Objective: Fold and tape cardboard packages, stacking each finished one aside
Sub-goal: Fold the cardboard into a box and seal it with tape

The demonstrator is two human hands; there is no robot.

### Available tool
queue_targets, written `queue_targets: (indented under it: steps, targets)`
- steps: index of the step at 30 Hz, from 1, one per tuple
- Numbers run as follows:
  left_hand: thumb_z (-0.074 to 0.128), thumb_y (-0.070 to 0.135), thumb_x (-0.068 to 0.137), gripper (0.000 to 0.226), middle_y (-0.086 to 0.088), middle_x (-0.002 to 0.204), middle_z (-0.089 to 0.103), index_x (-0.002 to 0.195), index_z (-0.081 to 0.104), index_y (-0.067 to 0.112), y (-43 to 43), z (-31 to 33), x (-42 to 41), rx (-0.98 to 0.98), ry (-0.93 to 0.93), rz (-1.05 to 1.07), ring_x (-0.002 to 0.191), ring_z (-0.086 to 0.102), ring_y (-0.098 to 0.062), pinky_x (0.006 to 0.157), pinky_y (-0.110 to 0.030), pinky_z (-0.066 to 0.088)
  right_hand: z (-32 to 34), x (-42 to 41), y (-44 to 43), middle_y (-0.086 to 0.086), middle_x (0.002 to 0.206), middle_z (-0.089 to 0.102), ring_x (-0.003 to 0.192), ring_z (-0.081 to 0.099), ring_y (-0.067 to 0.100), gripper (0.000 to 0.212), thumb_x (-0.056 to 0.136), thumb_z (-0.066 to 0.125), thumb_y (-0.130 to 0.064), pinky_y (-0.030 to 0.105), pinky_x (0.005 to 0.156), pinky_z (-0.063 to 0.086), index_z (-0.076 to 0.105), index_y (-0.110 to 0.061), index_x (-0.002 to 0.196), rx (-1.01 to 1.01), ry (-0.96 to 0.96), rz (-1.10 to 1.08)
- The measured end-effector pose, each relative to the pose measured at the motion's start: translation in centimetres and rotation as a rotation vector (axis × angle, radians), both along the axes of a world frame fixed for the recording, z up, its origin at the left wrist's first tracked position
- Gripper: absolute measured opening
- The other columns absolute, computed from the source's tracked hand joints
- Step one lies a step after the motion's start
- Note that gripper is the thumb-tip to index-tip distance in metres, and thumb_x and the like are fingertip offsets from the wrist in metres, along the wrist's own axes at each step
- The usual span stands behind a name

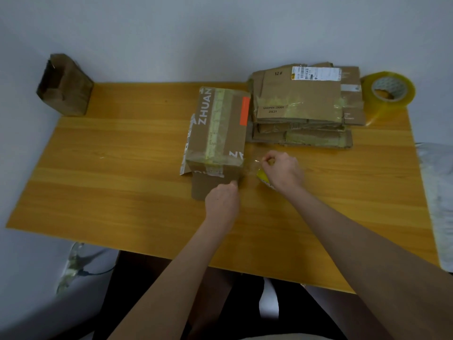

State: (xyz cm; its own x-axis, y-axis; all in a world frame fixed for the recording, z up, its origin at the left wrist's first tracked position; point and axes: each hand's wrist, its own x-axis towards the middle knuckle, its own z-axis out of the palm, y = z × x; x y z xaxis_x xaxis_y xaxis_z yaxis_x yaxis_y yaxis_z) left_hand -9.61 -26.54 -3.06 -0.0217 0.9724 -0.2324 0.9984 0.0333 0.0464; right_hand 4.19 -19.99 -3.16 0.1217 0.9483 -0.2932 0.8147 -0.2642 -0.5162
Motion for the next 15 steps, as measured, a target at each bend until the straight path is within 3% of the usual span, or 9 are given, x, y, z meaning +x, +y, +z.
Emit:
queue_targets:
  steps: [4,8,10,12,15]
  targets:
    - [0.039,0.012,0.100,0.021,-0.002,0.084,0.063,0.118,0.050,0.014,-1.3,-1.8,-0.1,-0.067,0.034,-0.081,0.063,0.049,-0.020,0.050,-0.029,0.034,-0.1,1.3,0.1,-0.005,0.067,0.056,0.050,0.045,0.011,0.010,0.096,0.055,-0.034,0.022,0.043,0.030,0.062,-0.029,0.091,0.004,0.137,-0.084]
    - [0.042,0.010,0.098,0.021,-0.005,0.103,0.062,0.117,0.049,0.015,-1.3,-4.2,0.2,-0.125,-0.017,-0.103,0.092,0.058,-0.024,0.064,-0.031,0.037,-0.8,2.6,-0.1,-0.001,0.084,0.062,0.069,0.054,0.016,0.010,0.091,0.062,-0.032,0.031,0.061,0.043,0.063,-0.024,0.086,0.009,0.306,-0.187]
    - [0.044,0.009,0.097,0.022,-0.005,0.109,0.059,0.117,0.052,0.016,-0.8,-4.8,0.7,-0.131,-0.079,-0.120,0.097,0.058,-0.025,0.069,-0.033,0.043,-1.1,3.1,-0.3,0.000,0.087,0.061,0.080,0.056,0.017,0.009,0.091,0.063,-0.031,0.034,0.070,0.046,0.065,-0.022,0.090,0.010,0.338,-0.217]
    - [0.050,0.011,0.096,0.019,-0.005,0.104,0.060,0.112,0.060,0.014,0.0,-4.2,1.7,0.040,-0.204,-0.163,0.092,0.060,-0.025,0.069,-0.033,0.046,-1.2,3.6,-0.6,0.001,0.087,0.061,0.082,0.054,0.017,0.009,0.091,0.062,-0.030,0.032,0.070,0.042,0.065,-0.022,0.091,0.033,0.349,-0.240]
    - [0.059,0.015,0.090,0.009,-0.001,0.086,0.062,0.093,0.066,0.012,1.7,-1.3,3.8,0.503,-0.521,-0.167,0.073,0.059,-0.014,0.059,-0.020,0.041,-0.9,4.5,-1.3,0.003,0.085,0.062,0.081,0.055,0.019,0.007,0.092,0.060,-0.026,0.033,0.071,0.042,0.063,-0.021,0.089,0.091,0.400,-0.251]
